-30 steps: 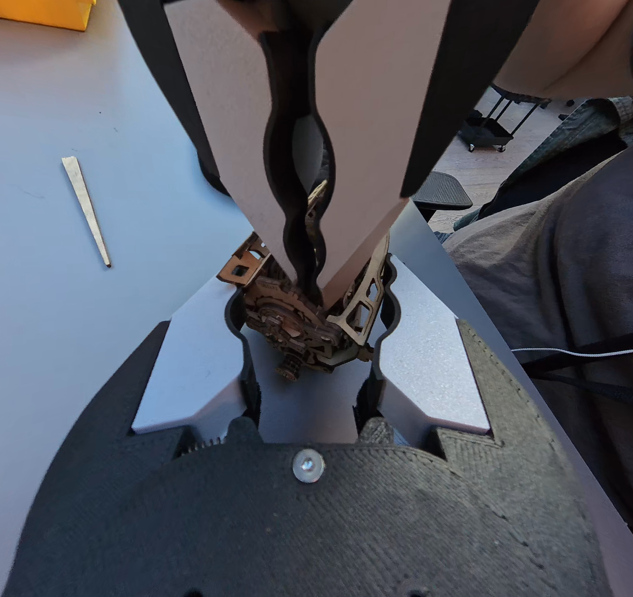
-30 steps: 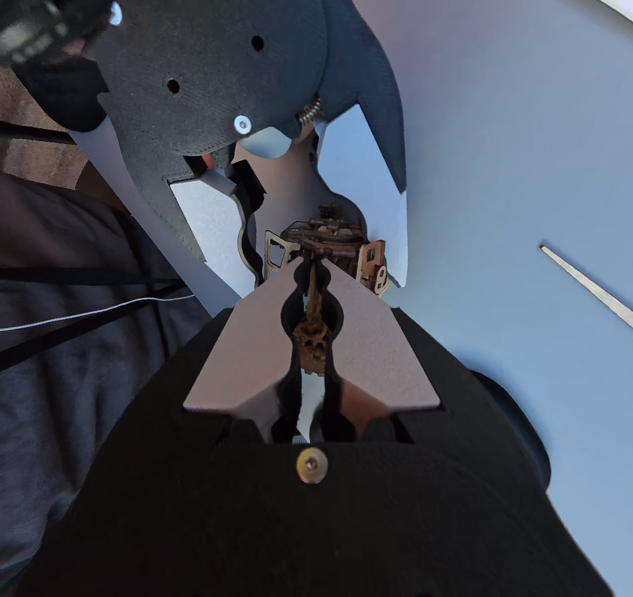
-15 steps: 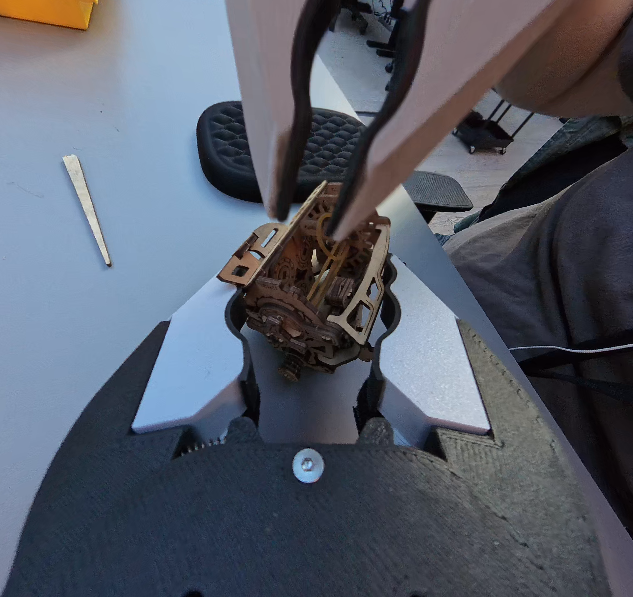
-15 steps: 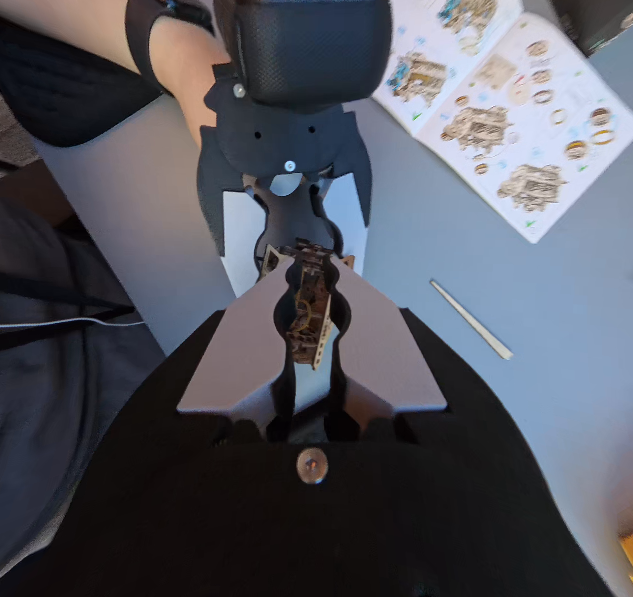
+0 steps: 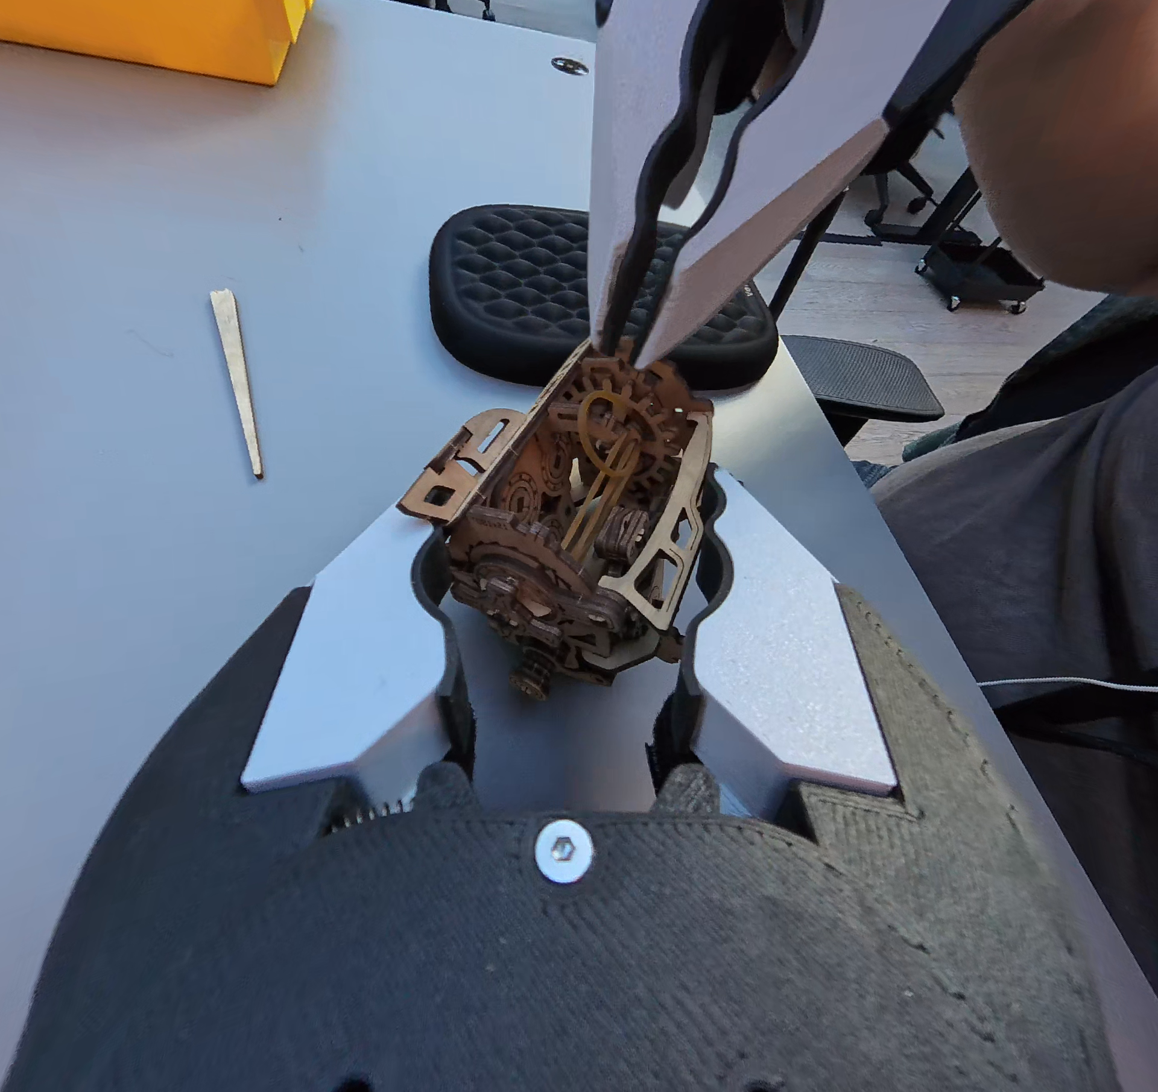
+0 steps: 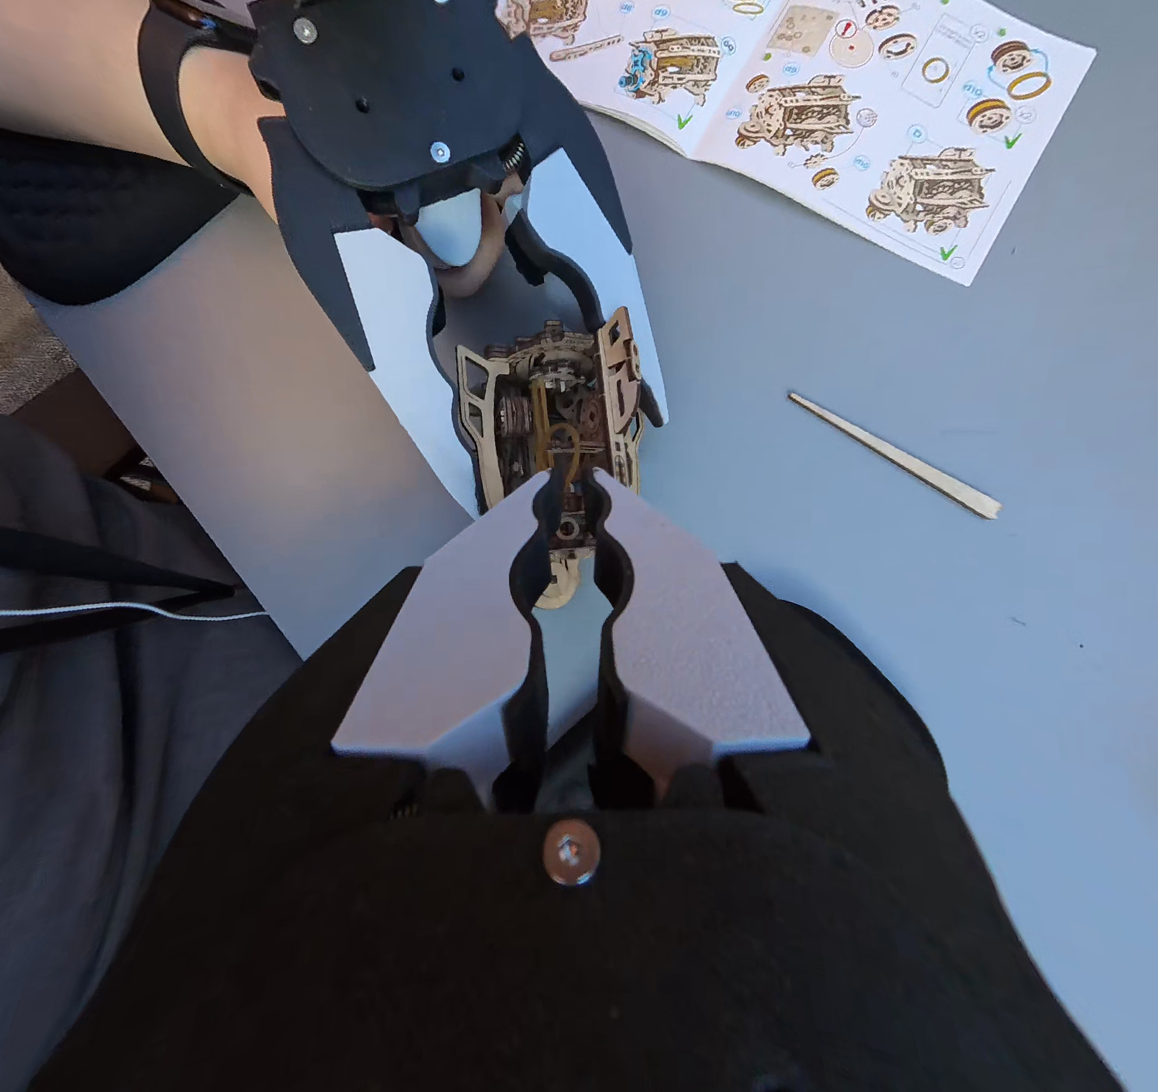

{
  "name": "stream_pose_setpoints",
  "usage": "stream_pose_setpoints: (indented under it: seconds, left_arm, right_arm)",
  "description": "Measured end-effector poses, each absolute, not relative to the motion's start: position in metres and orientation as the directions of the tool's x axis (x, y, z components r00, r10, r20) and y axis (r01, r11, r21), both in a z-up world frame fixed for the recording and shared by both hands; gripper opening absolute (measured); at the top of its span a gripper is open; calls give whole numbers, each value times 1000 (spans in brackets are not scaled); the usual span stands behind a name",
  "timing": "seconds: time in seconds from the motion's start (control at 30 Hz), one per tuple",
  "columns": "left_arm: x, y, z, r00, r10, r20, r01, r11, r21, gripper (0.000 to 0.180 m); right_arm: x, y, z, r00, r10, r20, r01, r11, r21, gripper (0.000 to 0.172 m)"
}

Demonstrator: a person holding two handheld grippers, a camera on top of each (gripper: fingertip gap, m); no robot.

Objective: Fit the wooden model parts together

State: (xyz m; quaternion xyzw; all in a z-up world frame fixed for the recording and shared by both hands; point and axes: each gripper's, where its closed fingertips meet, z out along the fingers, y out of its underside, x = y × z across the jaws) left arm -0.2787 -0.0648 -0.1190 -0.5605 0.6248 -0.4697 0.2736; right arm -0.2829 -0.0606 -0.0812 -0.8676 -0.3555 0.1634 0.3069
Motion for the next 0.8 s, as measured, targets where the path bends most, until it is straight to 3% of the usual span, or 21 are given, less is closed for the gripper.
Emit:
stream_pose_setpoints:
  seconds: [0.23,0.8]
  left_arm:
    - [-279,-65,-119,-222,-958,181,-443,-67,-894,78]
    - [-278,-65,-119,-224,-957,185,-444,-68,-894,78]
  right_arm:
    - [-283,-58,-88,697,697,-169,471,-622,-625,9]
    - [-289,-55,-92,714,700,6,557,-562,-612,0]
